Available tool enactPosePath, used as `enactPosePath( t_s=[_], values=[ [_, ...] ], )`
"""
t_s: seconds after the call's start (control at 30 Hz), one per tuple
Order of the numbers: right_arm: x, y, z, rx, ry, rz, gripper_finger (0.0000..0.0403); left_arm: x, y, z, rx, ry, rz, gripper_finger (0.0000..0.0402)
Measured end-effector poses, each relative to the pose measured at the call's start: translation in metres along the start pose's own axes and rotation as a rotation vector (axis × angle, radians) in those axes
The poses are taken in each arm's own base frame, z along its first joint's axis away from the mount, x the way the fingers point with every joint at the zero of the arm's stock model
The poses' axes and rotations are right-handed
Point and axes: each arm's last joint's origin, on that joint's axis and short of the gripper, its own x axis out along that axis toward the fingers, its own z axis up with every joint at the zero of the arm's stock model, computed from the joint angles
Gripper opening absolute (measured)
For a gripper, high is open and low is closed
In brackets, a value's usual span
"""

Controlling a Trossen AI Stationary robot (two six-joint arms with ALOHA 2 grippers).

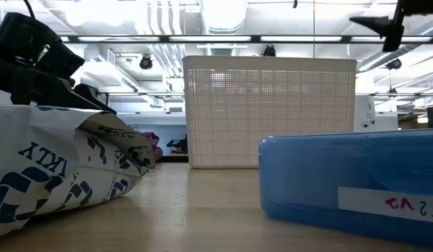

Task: Pick & place medical supplies in basket/bin
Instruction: Put the white bandage into the bin

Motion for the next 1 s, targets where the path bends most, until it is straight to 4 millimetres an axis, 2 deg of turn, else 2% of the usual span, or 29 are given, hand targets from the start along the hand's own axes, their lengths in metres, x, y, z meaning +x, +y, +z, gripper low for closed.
enactPosePath(
  t_s=[0.17, 0.33, 0.47, 0.67, 0.77, 0.87, 1.0],
  values=[
    [0.009, 0.008, -0.003, 0.081, -0.002, 0.041, 0.0302, 0.000, 0.000, 0.000, 0.000, 0.000, 0.000, 0.0255],
    [0.018, 0.015, -0.005, 0.094, -0.048, -0.006, 0.0302, 0.000, 0.000, 0.000, -0.084, -0.001, 0.000, 0.0255],
    [0.028, 0.022, -0.010, 0.099, -0.030, -0.030, 0.0302, 0.000, 0.000, 0.000, -0.087, -0.001, 0.000, 0.0255],
    [0.042, 0.033, -0.016, 0.074, -0.001, -0.062, 0.0301, 0.000, 0.000, 0.000, 0.076, -0.002, 0.000, 0.0255],
    [0.047, 0.039, -0.016, 0.060, 0.001, -0.067, 0.0301, 0.000, 0.001, 0.001, 0.080, -0.004, 0.016, 0.0255],
    [0.049, 0.042, -0.013, 0.005, -0.001, -0.063, 0.0301, 0.000, 0.001, 0.005, -0.118, -0.050, 0.022, 0.0255],
    [0.046, 0.044, -0.007, -0.017, 0.056, -0.107, 0.0301, -0.001, 0.002, 0.011, -0.657, -0.120, -0.009, 0.0255]
  ],
)
